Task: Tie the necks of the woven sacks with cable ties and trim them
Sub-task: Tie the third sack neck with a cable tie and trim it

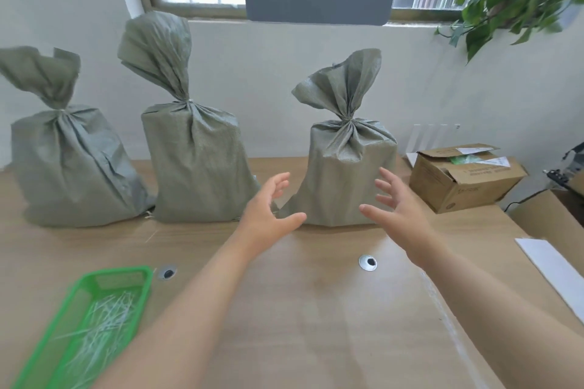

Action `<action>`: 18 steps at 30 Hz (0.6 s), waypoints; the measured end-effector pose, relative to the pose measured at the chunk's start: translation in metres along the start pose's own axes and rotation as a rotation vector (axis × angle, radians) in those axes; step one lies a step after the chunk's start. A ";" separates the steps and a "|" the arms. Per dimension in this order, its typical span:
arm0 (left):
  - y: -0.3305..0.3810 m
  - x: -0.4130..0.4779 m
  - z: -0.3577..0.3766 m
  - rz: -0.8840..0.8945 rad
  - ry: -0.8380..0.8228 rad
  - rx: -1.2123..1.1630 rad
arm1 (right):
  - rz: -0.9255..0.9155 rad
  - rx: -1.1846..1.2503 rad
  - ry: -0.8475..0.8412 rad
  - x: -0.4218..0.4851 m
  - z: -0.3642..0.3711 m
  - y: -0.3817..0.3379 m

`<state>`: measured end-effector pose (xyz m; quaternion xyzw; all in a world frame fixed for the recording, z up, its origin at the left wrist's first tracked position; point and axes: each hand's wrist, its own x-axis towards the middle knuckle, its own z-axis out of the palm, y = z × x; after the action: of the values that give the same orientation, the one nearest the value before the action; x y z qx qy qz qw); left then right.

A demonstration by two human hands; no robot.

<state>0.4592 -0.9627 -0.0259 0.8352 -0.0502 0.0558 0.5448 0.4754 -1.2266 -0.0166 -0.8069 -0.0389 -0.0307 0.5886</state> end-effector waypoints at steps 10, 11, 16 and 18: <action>0.015 -0.117 -0.074 0.052 0.028 0.026 | -0.096 -0.015 -0.105 -0.122 0.087 -0.068; 0.014 -0.128 -0.077 0.052 0.036 0.021 | -0.101 0.007 -0.115 -0.128 0.093 -0.070; 0.002 -0.182 -0.091 -0.011 0.094 -0.022 | -0.107 0.081 -0.184 -0.154 0.122 -0.078; -0.008 -0.199 -0.099 -0.039 0.121 -0.010 | -0.114 0.073 -0.212 -0.163 0.136 -0.081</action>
<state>0.2600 -0.8643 -0.0231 0.8285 -0.0013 0.0955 0.5518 0.3060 -1.0770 0.0032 -0.7800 -0.1479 0.0229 0.6076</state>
